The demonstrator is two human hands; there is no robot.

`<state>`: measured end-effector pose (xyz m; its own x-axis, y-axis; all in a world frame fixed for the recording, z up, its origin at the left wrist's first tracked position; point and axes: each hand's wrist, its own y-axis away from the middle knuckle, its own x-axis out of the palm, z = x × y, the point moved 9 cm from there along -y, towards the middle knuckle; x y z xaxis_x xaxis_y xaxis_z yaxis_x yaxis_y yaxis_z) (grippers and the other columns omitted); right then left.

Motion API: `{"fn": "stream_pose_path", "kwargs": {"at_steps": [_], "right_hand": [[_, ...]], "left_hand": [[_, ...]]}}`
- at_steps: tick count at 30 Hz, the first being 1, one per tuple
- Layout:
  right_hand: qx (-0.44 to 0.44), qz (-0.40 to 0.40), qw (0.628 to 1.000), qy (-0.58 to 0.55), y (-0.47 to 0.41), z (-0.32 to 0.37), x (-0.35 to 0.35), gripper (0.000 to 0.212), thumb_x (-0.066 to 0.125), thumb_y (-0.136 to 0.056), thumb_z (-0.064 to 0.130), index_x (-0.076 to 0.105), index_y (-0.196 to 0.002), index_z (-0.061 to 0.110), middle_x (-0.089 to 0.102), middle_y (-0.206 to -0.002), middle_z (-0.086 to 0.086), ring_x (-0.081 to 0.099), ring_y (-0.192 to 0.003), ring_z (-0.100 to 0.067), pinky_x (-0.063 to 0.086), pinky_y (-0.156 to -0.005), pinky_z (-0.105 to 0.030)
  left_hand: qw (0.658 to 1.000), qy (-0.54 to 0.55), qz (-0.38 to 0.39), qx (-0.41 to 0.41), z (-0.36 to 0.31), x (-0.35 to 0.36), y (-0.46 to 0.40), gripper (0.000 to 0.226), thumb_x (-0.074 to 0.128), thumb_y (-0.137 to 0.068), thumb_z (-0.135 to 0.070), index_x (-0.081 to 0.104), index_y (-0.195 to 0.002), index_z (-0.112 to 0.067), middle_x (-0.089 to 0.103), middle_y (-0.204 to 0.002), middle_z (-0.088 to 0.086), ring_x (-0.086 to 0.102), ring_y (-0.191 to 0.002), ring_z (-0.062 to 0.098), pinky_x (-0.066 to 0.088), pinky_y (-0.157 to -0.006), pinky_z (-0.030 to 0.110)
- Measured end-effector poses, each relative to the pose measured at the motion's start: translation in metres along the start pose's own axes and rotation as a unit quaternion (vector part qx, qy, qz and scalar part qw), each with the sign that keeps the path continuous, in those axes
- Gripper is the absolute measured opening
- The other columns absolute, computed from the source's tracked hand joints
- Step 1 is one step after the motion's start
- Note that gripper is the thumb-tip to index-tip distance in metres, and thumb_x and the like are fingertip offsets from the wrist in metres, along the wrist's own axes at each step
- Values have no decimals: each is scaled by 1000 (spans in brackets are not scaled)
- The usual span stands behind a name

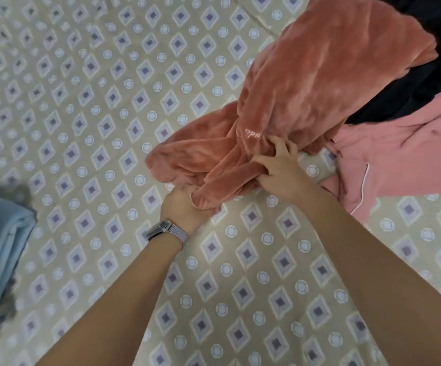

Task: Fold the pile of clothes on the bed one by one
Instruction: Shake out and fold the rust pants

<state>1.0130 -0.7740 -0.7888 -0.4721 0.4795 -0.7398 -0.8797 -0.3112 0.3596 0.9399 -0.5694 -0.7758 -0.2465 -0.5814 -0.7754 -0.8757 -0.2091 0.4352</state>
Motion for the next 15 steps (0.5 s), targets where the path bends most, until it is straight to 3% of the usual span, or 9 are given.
{"fn": "stream_pose_path", "kwargs": {"at_steps": [4,7,10,12,15], "right_hand": [[14,-7,998,-58,35,-11,13,15,59,-87,20,65,-101,22,23,-149,-1,13,-140,-26,25,-113,-41],[17,-3,997,-79,57,-16,14,18,62,-87,18,66,-104,16,31,-137,-4,33,-125,-21,31,-100,-28],[11,13,998,-67,89,-17,15,20,65,-86,18,68,-105,13,39,-124,-3,41,-115,-20,36,-100,-32],[15,5,998,-57,121,-13,12,20,69,-85,29,69,-100,16,42,-119,-1,43,-115,-23,41,-97,-37],[29,-36,998,-33,187,6,-2,29,66,-84,50,69,-90,21,39,-120,6,31,-117,-18,39,-96,-34]], "left_hand": [[1000,-10,15,-5,8,20,29,39,86,-62,-46,53,-56,-27,61,-65,-5,58,-60,13,36,-49,21],[998,-21,55,-19,6,32,50,41,83,-63,-53,51,-59,-28,59,-64,-8,58,-61,13,36,-51,22],[993,-48,103,7,-4,41,81,42,79,-67,-52,50,-54,-25,54,-55,-10,51,-51,7,32,-43,20],[992,-58,104,32,-15,36,110,45,77,-69,-51,48,-51,-21,52,-51,-8,47,-45,8,30,-41,21],[993,-32,96,61,-27,9,175,43,74,-76,-44,48,-52,-21,51,-51,-7,46,-47,9,36,-46,23]]}}
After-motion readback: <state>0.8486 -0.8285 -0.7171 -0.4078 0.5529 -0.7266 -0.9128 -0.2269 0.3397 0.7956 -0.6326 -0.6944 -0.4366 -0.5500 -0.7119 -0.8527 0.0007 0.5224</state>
